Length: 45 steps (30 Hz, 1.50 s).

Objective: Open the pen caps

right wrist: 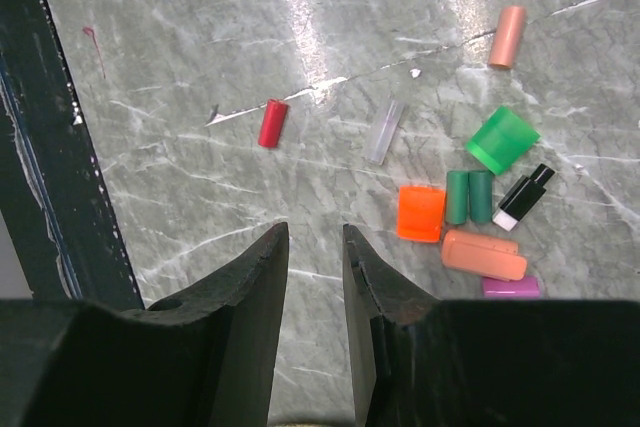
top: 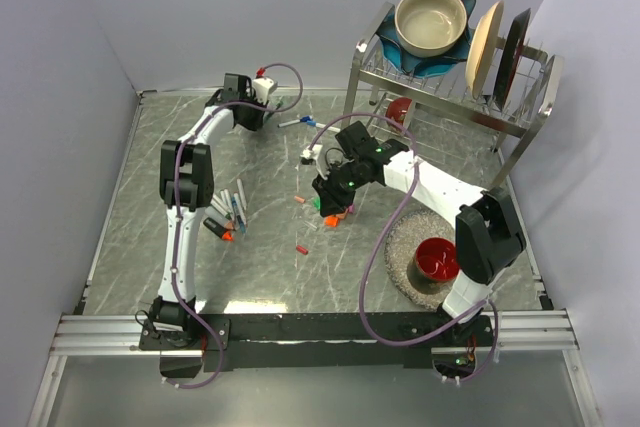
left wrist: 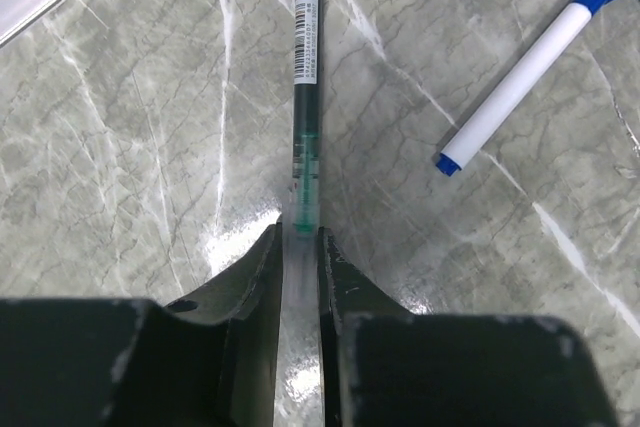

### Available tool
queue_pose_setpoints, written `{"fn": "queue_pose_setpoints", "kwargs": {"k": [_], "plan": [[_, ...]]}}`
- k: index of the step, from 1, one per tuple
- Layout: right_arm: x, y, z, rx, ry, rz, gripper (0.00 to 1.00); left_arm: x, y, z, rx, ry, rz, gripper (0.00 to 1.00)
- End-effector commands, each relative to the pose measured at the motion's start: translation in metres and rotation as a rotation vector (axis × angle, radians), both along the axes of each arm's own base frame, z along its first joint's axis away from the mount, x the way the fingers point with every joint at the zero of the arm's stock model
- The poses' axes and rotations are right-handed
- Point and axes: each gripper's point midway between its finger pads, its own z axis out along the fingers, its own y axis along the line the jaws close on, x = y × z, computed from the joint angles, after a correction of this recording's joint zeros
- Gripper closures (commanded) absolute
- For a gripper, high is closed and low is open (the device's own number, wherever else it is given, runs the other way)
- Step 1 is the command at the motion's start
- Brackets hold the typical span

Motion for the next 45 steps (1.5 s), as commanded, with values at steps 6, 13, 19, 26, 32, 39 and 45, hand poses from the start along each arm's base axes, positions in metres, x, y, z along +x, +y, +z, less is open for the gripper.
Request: {"fn": "queue_pose_setpoints", "kwargs": {"k": [6, 13, 19, 26, 32, 39, 45], "plan": [[0.008, 0.002, 0.043, 0.08, -0.098, 0.005, 0.64, -0.038, 0.016, 0.028, -0.089, 0.062, 0.112, 0.99], [0.002, 0.003, 0.049, 0.111, -0.097, 0.006, 0.64, -0.072, 0.016, 0.083, -0.286, 0.009, 0.171, 0.99], [-0.004, 0.008, 0.053, 0.152, -0.059, 0.003, 0.64, -0.124, 0.006, 0.12, -0.474, 0.0, 0.207, 0.99], [-0.009, 0.025, 0.053, 0.241, 0.06, -0.065, 0.62, -0.19, -0.018, 0.158, -0.784, 0.024, 0.209, 0.99], [-0.013, 0.048, 0.061, 0.385, 0.207, -0.128, 0.53, -0.26, -0.034, 0.157, -1.006, 0.097, 0.197, 0.99], [-0.009, 0.061, 0.07, 0.521, 0.296, -0.248, 0.42, -0.323, -0.05, 0.151, -1.141, 0.144, 0.171, 0.99], [0.018, 0.066, 0.073, 0.506, 0.377, -0.53, 0.37, -0.355, -0.064, 0.149, -1.209, 0.16, 0.154, 0.99]]}}
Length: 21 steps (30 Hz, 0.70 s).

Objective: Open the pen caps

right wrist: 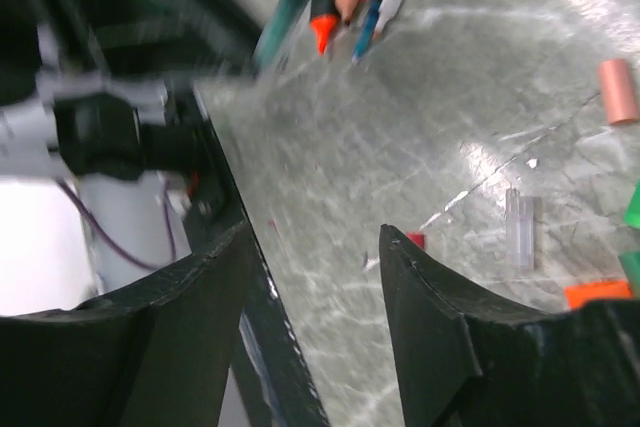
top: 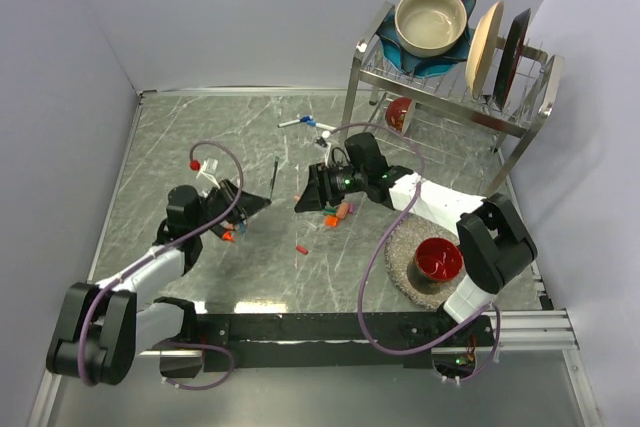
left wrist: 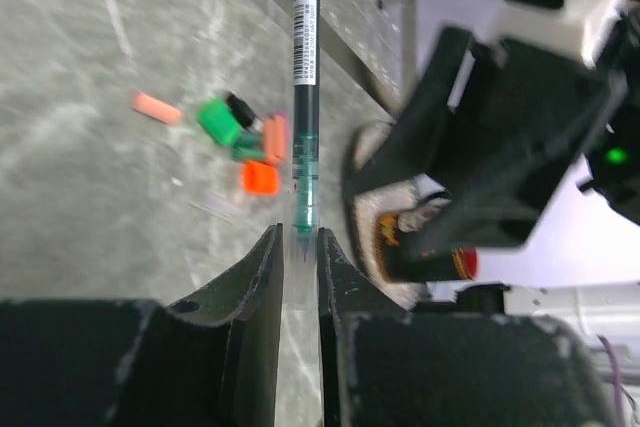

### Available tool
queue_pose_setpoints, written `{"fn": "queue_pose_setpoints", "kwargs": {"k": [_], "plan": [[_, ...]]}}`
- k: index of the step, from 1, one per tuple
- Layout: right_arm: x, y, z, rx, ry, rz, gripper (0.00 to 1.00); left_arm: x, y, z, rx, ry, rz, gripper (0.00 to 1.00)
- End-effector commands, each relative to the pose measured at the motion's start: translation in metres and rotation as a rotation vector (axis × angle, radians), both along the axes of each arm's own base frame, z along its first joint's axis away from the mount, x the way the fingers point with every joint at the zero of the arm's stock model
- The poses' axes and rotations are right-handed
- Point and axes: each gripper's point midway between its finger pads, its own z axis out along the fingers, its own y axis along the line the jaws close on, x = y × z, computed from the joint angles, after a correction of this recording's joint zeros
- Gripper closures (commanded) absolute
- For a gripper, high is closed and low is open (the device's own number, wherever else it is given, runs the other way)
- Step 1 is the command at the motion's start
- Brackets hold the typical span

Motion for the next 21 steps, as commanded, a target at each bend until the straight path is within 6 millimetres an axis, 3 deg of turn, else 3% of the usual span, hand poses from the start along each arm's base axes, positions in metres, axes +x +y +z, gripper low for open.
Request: {"fn": "queue_pose_setpoints", "kwargs": {"k": [1, 10, 21], "plan": [[0.021, 0.014, 0.05, 0.105, 0.011, -0.145, 0.36, -0.009, -0.012, 0.03, -0.098, -0.084, -0.01, 0.99], [0.01, 0.02, 0.053, 0.141, 0.037, -0.118, 0.36, -0.021, -0.033, 0.029, -0.136, -0.067, -0.046, 0.99], [0.019, 0.019, 0.046, 0.109, 0.04, -0.165, 0.44, -0.027, -0.049, 0.032, -0.149, -0.062, -0.093, 0.99]]}}
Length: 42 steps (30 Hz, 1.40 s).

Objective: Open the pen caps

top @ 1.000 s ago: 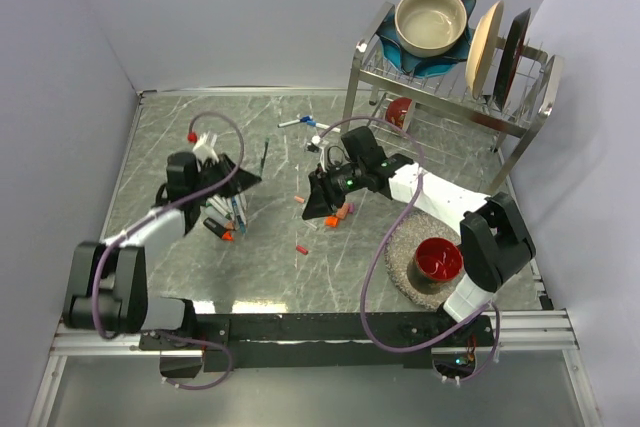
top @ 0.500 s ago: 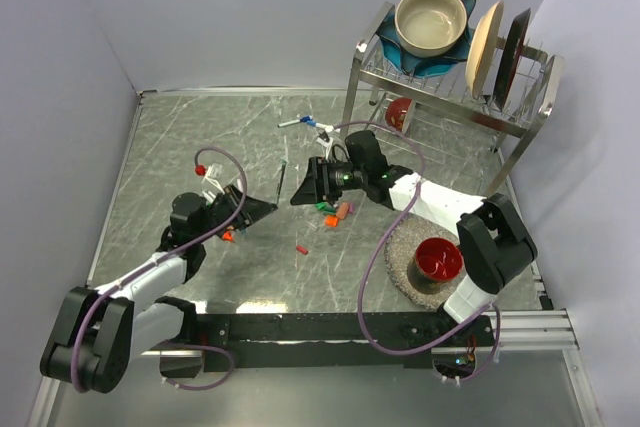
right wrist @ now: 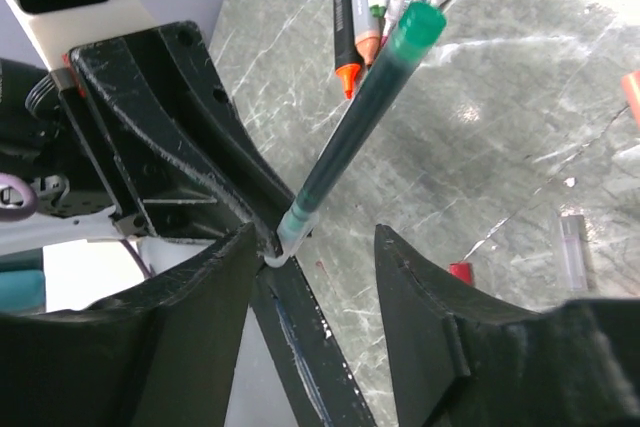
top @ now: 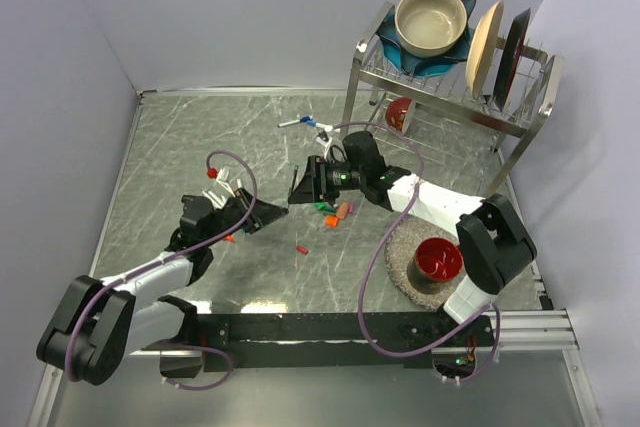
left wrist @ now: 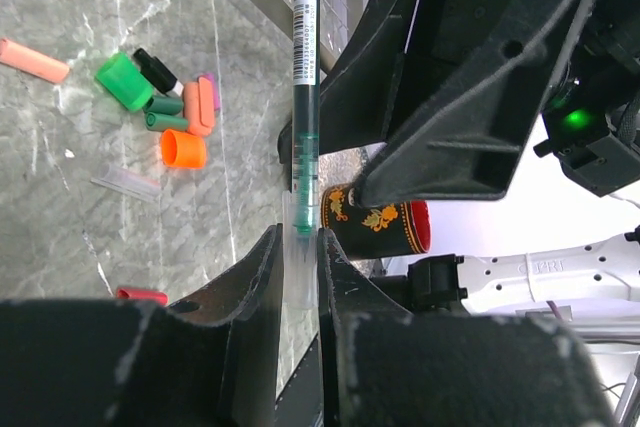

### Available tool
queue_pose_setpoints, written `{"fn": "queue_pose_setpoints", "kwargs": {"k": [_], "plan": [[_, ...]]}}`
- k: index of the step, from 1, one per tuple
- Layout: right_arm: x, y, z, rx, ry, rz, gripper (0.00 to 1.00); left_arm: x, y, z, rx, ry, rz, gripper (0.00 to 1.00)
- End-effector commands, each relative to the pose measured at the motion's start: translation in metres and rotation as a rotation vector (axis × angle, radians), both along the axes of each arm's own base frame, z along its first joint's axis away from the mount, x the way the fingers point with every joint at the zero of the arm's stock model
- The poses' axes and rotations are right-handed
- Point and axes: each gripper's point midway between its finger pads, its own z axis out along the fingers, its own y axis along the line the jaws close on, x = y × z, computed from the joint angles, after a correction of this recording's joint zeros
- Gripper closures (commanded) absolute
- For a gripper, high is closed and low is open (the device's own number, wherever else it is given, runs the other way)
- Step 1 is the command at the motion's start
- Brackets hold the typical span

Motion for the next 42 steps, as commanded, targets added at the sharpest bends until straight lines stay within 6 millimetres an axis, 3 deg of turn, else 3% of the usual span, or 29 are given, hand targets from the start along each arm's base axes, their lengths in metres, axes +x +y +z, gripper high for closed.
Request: {"fn": "queue_pose_setpoints", "kwargs": {"k": [1, 8, 16, 25, 28, 32, 34, 38, 42], "plan": [[0.007, 0.004, 0.027, 0.038, -0.075, -0.023, 0.46, 0.003, -0.007, 0.022, -0.04, -0.073, -0.011, 0.99], [0.005, 0.007, 0.026, 0.052, -0.053, -0.001, 0.61, 0.0, -0.014, 0.027, -0.048, -0.083, -0.037, 0.99], [0.001, 0.01, 0.025, 0.067, -0.023, 0.022, 0.67, -0.005, -0.028, 0.027, -0.051, -0.099, -0.107, 0.99], [-0.002, 0.011, 0.02, 0.055, -0.012, 0.062, 0.85, -0.01, -0.038, 0.029, -0.056, -0.117, -0.17, 0.88], [-0.005, 0.013, 0.023, 0.057, -0.039, 0.12, 0.9, -0.01, -0.038, 0.03, -0.051, -0.128, -0.178, 0.79], [-0.008, 0.012, 0.023, 0.046, -0.101, 0.188, 0.95, -0.01, -0.037, 0.035, -0.037, -0.157, -0.172, 0.49], [-0.013, 0.011, 0.023, 0.044, -0.16, 0.263, 0.95, -0.011, -0.036, 0.042, -0.024, -0.176, -0.168, 0.43], [-0.025, 0.006, 0.019, 0.027, -0.216, 0.385, 0.95, -0.006, -0.03, 0.052, 0.036, -0.224, -0.138, 0.15], [-0.035, 0.003, 0.016, 0.043, -0.23, 0.47, 0.92, 0.007, -0.016, 0.065, 0.051, -0.241, -0.037, 0.11]]}}
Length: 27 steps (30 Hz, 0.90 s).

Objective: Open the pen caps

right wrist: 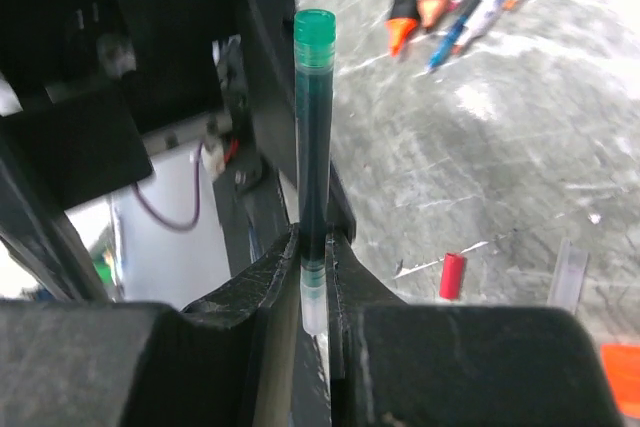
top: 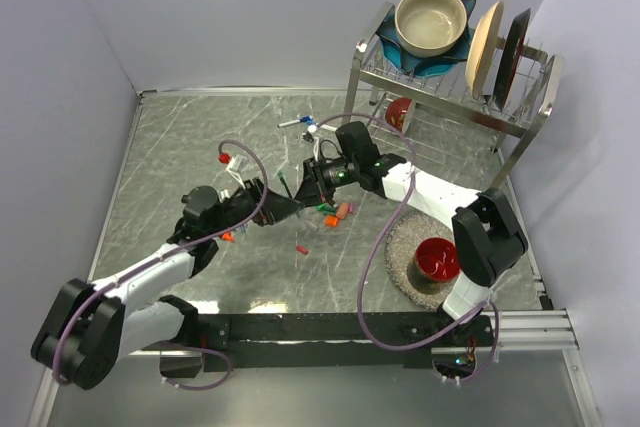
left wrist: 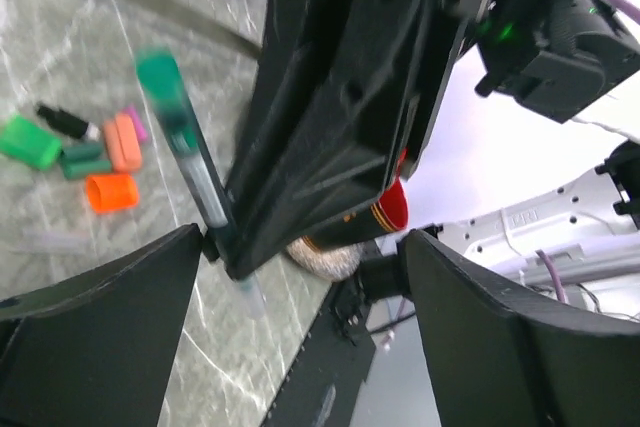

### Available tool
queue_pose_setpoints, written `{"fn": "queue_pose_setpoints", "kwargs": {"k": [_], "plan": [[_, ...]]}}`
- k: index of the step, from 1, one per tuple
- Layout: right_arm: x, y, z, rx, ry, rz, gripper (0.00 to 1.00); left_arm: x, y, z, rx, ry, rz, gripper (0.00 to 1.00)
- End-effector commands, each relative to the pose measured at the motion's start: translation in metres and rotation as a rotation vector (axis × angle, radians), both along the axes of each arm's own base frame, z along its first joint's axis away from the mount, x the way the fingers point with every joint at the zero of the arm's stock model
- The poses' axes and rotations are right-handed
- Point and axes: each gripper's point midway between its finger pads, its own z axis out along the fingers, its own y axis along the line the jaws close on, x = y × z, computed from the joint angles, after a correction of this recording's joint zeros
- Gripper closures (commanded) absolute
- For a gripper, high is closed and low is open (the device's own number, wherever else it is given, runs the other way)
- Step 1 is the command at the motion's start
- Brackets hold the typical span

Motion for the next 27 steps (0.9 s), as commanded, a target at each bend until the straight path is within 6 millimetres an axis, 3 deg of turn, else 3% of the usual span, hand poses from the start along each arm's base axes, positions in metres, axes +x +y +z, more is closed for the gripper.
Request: {"fn": "queue_pose_setpoints", "kwargs": {"k": [1, 8, 16, 21, 22, 26, 27], "plan": [[-0.017, 0.0, 0.008, 0.043, -0.067, 0.17, 0.92, 0.018, 0.016, 0.021, 0.019, -0.072, 0.11, 0.12], [-0.02, 0.0, 0.007, 0.049, -0.059, 0.19, 0.9, 0.032, 0.021, 0.016, 0.025, 0.007, 0.176, 0.35], [-0.018, 0.001, 0.007, 0.043, -0.061, 0.183, 0.89, 0.041, 0.009, 0.01, 0.002, 0.086, 0.141, 0.58], [-0.016, 0.0, 0.006, 0.036, -0.066, 0.175, 0.89, 0.036, 0.002, 0.005, -0.014, 0.11, 0.082, 0.84], [-0.017, 0.0, 0.006, 0.035, -0.065, 0.175, 0.89, 0.036, 0.001, 0.006, -0.02, 0.108, 0.079, 0.98], [-0.015, -0.001, 0.003, 0.022, -0.068, 0.166, 0.85, 0.04, 0.006, 0.011, -0.021, 0.111, 0.126, 0.99], [-0.014, -0.001, 0.002, 0.015, -0.073, 0.164, 0.79, 0.042, 0.009, 0.013, -0.021, 0.112, 0.148, 0.99]]}}
